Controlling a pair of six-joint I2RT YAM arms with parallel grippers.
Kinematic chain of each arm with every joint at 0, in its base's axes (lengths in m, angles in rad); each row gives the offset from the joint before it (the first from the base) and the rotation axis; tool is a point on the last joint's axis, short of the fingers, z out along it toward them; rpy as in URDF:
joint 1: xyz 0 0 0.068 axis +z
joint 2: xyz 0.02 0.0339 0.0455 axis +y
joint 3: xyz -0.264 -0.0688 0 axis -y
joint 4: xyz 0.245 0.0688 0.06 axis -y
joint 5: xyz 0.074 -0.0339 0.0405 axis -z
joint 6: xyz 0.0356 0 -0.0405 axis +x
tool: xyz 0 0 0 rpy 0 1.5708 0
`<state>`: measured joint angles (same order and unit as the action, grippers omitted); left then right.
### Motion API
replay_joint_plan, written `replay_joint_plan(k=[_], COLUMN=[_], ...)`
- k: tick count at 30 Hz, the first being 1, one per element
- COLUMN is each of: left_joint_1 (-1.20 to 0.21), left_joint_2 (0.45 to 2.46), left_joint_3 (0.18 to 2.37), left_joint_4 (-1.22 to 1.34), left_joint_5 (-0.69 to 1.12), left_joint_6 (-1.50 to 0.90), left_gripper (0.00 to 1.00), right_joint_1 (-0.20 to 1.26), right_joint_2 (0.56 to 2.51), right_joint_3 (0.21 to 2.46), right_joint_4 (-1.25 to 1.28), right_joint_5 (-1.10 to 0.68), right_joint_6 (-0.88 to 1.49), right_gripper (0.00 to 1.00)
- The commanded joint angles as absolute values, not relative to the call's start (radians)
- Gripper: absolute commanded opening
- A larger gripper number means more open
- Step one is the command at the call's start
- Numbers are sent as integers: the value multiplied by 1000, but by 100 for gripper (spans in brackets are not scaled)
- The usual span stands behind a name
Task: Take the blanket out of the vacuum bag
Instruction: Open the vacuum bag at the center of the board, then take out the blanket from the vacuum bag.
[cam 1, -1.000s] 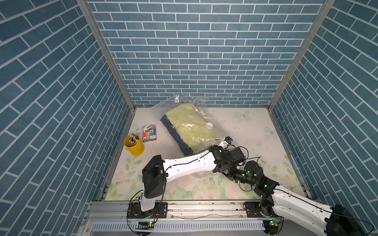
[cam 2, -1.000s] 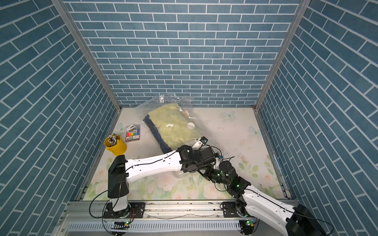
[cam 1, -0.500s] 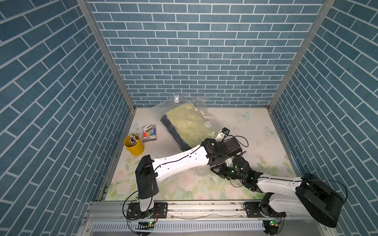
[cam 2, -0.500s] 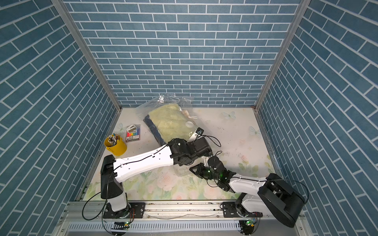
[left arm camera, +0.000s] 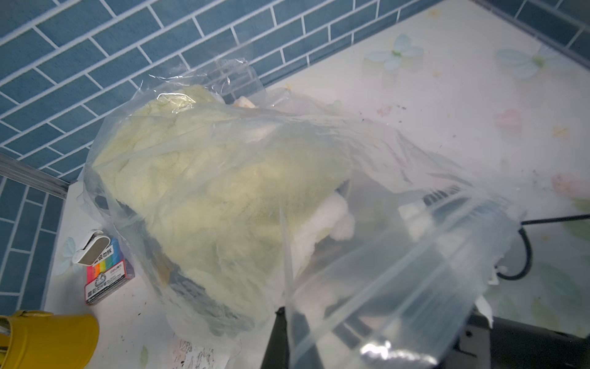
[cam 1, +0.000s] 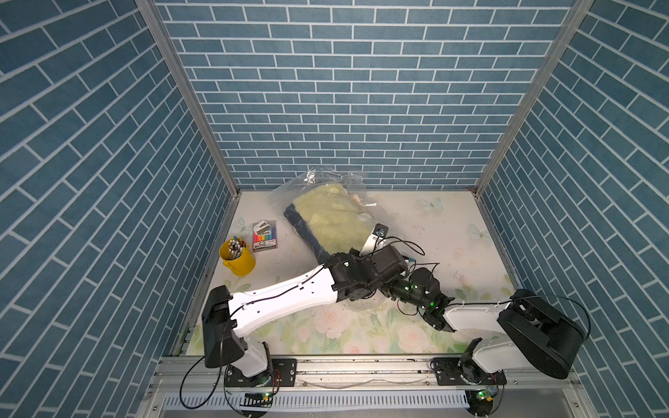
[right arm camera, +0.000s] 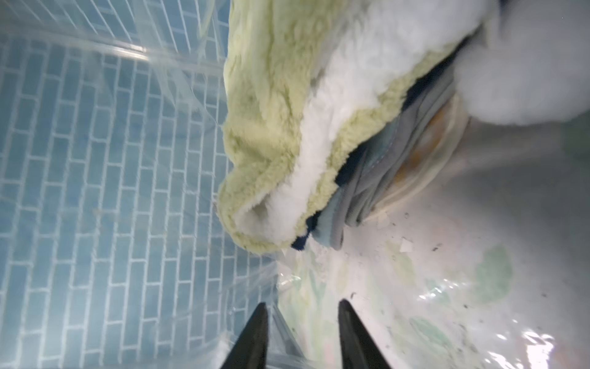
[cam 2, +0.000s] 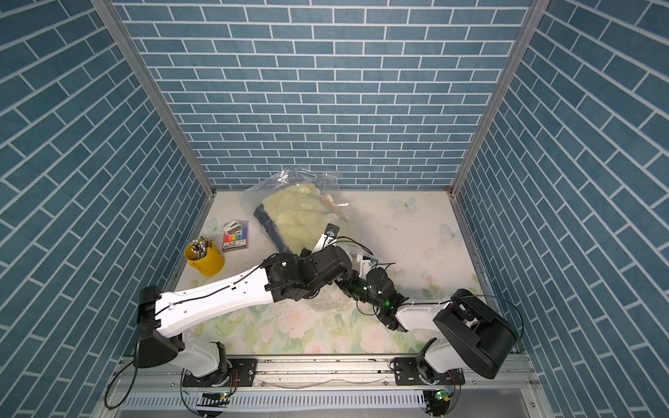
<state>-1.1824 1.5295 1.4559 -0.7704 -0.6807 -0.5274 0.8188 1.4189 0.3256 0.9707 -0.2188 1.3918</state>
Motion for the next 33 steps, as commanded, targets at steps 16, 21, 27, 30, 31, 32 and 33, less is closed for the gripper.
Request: replay_joint_plan(k=[16,21,27,30,31,32,33], left_joint_1=[-1180,-1179,-1179,-1179,-1180,-1180,-1179], left_joint_2=[1447,1443,1455,1458,1459,1463,1466], left_joint_3=[1356,1335,1328,1327,1327,1326,1327], left_joint_4=[-565,-554,-548,-537,-533,-529,-531], left_joint_5=[-643,-647,-671,-669,-664,-659,-661], left_joint_6=[-502,-491,-467,-465,-463,-457,-453], left_gripper=[0,0,0,0,0,0,0], right_joint_1=[807,787,797,798,797,796,795], right_joint_2=[1694,1749,1715,1686,1679,1676,1672], right_joint_3=[472,511,523,532,540,542,544], right_joint_4=[1207,1273,1214,1182,1169,1171,1175], right_joint_5=[-150,-201,-219,-222,-229,-239,-243], right_joint_6=[1574,1578,1546,1524,1522,1523,1523], right_gripper=[78,61,39,30,28,27,26])
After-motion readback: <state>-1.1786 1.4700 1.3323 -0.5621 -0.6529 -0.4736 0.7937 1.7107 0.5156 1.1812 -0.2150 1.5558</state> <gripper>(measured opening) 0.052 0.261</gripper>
